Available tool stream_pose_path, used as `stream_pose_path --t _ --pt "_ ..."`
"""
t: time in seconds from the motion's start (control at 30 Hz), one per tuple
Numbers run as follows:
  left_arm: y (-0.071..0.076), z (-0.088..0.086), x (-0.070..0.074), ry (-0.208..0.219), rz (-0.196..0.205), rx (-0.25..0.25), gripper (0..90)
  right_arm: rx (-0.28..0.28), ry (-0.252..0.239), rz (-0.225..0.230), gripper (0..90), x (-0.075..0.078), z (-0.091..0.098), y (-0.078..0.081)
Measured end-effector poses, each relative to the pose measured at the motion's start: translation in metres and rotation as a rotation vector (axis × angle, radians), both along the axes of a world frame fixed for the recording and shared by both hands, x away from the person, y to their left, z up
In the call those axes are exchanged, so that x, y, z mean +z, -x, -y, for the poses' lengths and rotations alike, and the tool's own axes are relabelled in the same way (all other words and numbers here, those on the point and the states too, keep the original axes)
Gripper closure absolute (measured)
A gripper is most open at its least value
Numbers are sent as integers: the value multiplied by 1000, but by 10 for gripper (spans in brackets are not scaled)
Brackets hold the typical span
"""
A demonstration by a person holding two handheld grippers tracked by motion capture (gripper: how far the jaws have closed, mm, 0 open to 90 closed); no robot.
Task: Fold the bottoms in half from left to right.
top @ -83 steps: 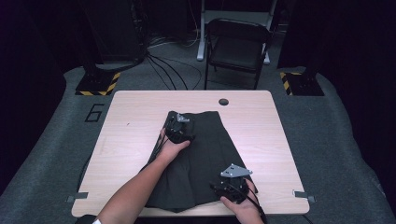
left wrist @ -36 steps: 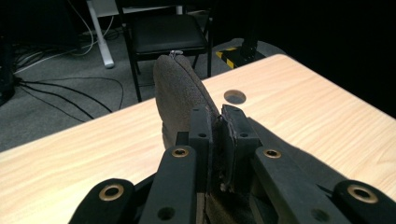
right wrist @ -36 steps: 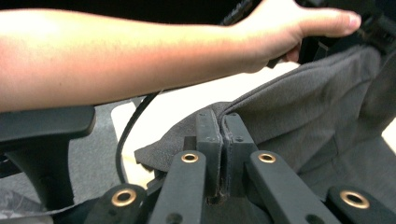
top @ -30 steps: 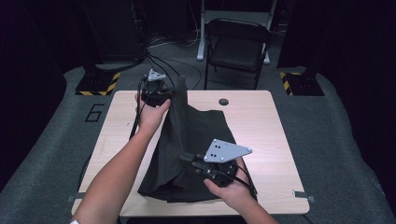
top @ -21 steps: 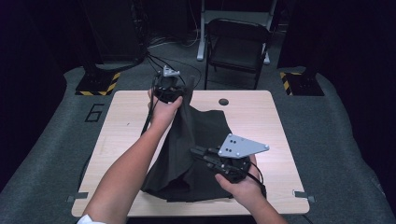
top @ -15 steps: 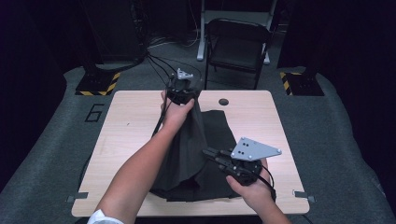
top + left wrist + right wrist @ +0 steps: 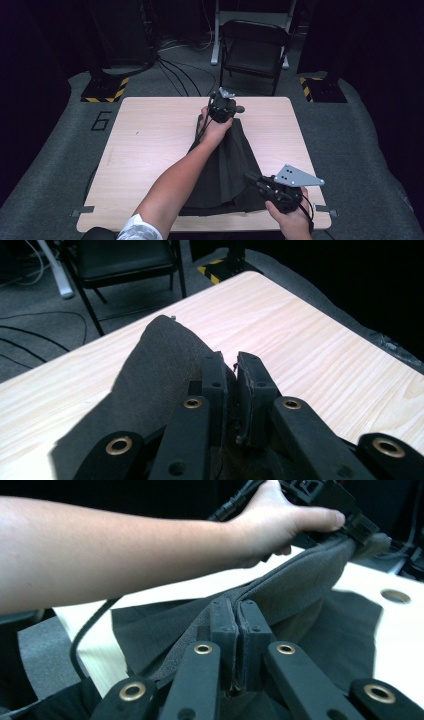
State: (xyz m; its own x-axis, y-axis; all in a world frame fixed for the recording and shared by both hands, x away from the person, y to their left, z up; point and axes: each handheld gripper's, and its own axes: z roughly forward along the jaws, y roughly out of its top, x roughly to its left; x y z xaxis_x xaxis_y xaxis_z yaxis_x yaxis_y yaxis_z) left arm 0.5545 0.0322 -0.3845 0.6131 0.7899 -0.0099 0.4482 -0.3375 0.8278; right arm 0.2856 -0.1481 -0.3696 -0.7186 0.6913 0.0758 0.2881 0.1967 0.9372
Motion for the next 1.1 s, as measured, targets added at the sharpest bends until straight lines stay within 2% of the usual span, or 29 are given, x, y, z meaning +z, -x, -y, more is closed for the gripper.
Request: stream_pose_path --t 0.13,0.3,0.43,0.5,0.53,0.63,0.73,0.8,0.87,0.9,0.97,1.03,1.1 --pt "-2 12 -11 -28 -11 -13 825 -41 -3 -33 870 -15 11 3" --pt "-3 23 -25 -37 -30 -28 824 -91 24 -53 869 -30 20 9" --pt "-5 29 -36 -7 -50 -23 825 -128 40 -71 867 -41 27 13" --pt "-7 29 -42 -15 -76 -37 824 -144 51 -80 866 -45 30 15" --pt "-7 31 -46 -4 -77 -32 825 -154 60 -83 864 -47 31 15" --pt "-8 32 -62 -24 -103 -29 823 -175 89 -91 859 -53 34 17" --pt "-10 33 -78 5 -128 -22 817 -191 117 -109 855 -58 36 18" --pt "-10 34 -83 1 -139 -30 805 -199 120 -129 855 -63 38 18" --pt "-10 36 -86 -6 -144 -38 773 -205 129 -147 855 -69 40 18" --pt "-10 37 -87 11 -141 -43 733 -207 127 -158 856 -71 41 17" --pt "-10 36 -85 9 -152 -53 658 -214 138 -170 857 -75 42 16" --pt "-11 32 -81 42 -153 -47 606 -234 175 -181 857 -79 45 15" --pt "-11 22 -73 70 -143 -51 570 -264 238 -210 854 -86 49 11"
